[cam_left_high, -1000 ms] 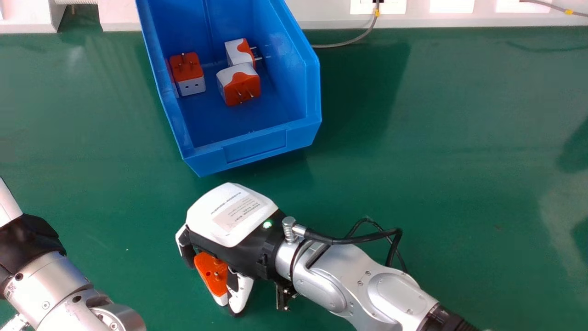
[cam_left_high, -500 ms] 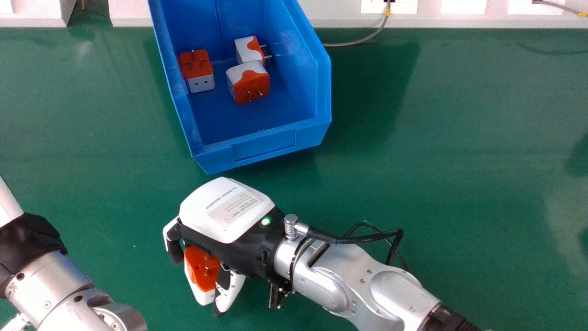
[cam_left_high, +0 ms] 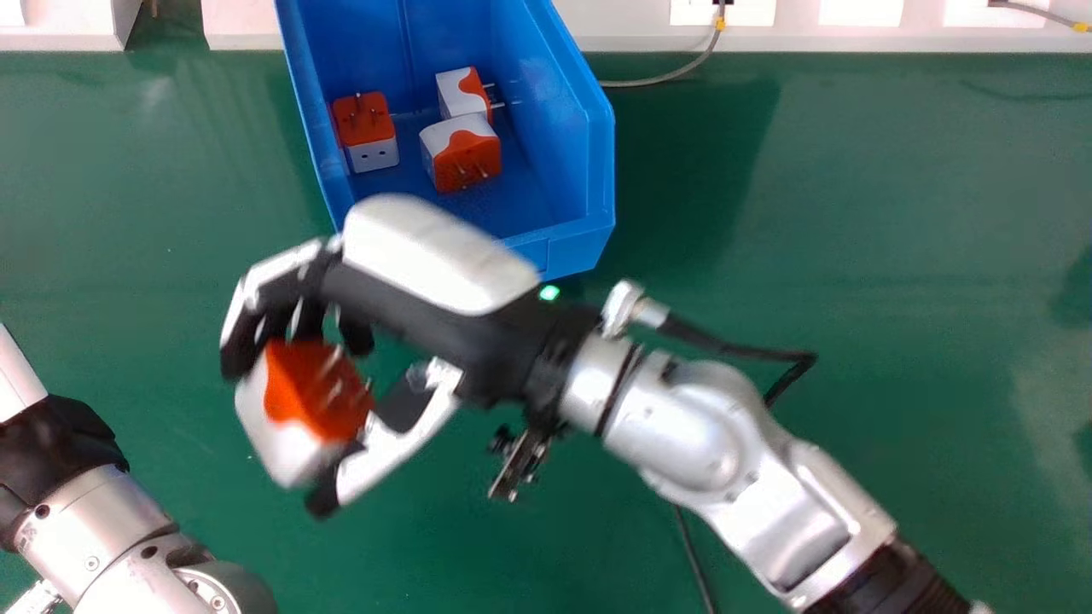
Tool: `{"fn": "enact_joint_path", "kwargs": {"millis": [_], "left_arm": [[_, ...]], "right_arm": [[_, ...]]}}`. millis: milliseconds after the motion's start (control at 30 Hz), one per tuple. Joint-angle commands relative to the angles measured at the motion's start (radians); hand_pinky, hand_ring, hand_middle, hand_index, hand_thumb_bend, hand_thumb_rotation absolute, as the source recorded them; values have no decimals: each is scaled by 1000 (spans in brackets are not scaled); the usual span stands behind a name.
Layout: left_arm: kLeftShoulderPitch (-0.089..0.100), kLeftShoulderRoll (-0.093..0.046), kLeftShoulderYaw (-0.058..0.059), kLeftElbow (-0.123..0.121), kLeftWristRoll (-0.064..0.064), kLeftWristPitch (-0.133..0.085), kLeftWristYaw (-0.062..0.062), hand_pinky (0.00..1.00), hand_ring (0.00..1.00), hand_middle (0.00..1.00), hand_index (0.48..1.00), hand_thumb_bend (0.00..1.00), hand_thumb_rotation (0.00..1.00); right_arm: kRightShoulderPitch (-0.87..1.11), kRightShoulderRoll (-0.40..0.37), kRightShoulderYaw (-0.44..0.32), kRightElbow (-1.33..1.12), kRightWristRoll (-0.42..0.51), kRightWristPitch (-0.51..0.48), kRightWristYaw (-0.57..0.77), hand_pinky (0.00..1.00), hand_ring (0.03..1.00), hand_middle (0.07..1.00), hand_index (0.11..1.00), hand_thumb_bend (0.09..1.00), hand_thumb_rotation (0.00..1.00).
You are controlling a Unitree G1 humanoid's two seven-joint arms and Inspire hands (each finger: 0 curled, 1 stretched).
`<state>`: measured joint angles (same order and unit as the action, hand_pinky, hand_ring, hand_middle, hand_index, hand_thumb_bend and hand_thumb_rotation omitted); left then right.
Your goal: Pick all objects and put in blue box
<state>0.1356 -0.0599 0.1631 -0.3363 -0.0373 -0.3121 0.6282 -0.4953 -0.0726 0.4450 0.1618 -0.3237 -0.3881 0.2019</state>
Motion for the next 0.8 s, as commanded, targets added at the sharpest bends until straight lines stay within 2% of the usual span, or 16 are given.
{"fn": "enact_joint_path", "kwargs": {"millis": [0,100,200,267,367,433,533,567,700,767], "left_arm": [[-13,-80,3,-1,22,-2,7,965,996,989,975,507,828],[-21,-84,1,-2,18,1,13,958,989,980,966,517,831],[-24,-81,-3,5,10,-14,5,957,987,976,964,523,824],[-27,-82,-4,12,1,-28,-1,959,987,975,964,517,823],[-24,-84,-12,11,-6,-34,-10,965,989,978,970,508,825],[-20,-82,-20,13,-6,-45,-21,971,995,984,977,505,824],[-15,-79,-25,21,-3,-59,-37,980,1000,995,988,510,813],[-12,-79,-27,22,0,-60,-39,982,1000,997,990,510,818],[-3,-93,-39,17,44,-43,-20,955,997,996,975,520,833],[2,-96,-47,10,50,-35,-19,947,992,993,973,522,836]], "right_arm": [[-10,45,-75,-19,61,-57,-68,342,417,499,517,497,0],[-23,90,-146,4,91,-72,-147,328,425,505,522,496,0],[-56,117,-201,50,62,-103,-247,336,440,511,510,497,0],[-84,111,-223,74,-27,-111,-349,340,444,511,506,498,0],[-148,78,-231,129,-210,-122,-544,327,440,514,518,496,0],[-212,45,-220,199,-323,-124,-673,320,421,517,527,494,0],[-281,16,-197,292,-414,-114,-786,335,393,501,538,493,0],[-306,8,-188,328,-436,-109,-815,340,391,500,534,494,0],[-429,-14,-127,530,-517,-88,-925,364,413,497,497,500,0],[-479,-12,-93,630,-537,-88,-955,370,418,486,502,500,0]]}}
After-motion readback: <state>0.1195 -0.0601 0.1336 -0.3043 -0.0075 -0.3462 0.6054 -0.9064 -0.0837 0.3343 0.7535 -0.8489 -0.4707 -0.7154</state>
